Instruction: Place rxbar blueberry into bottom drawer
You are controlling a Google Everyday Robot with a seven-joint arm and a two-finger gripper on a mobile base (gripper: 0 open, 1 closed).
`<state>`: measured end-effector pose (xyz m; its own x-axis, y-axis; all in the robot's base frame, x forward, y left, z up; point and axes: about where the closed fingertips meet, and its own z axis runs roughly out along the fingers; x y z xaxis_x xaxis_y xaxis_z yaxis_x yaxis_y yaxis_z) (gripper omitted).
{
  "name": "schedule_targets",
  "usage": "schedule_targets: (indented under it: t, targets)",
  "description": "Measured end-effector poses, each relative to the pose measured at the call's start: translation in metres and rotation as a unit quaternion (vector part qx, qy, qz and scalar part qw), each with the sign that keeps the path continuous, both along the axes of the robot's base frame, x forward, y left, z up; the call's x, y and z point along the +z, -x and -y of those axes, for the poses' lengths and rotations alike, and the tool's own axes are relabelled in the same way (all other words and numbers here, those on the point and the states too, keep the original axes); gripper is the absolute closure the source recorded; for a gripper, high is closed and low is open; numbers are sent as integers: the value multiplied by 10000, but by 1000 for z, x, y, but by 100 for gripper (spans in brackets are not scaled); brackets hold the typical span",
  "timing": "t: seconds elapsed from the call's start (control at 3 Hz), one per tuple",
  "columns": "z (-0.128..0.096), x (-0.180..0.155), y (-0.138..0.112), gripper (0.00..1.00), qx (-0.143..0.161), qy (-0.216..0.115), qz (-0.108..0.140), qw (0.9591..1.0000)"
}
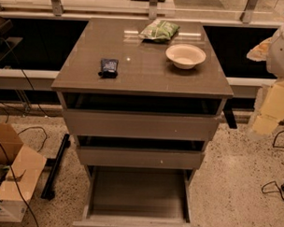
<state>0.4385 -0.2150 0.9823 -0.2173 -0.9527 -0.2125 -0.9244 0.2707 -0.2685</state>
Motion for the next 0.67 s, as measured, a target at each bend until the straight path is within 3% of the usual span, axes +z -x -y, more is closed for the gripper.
schedule_targets:
  t: [0.33, 0.67]
  targets:
    - [0, 0, 0, 0, 0, 0, 1, 10000]
    - [-29, 1, -14, 0, 65, -148, 233, 9996]
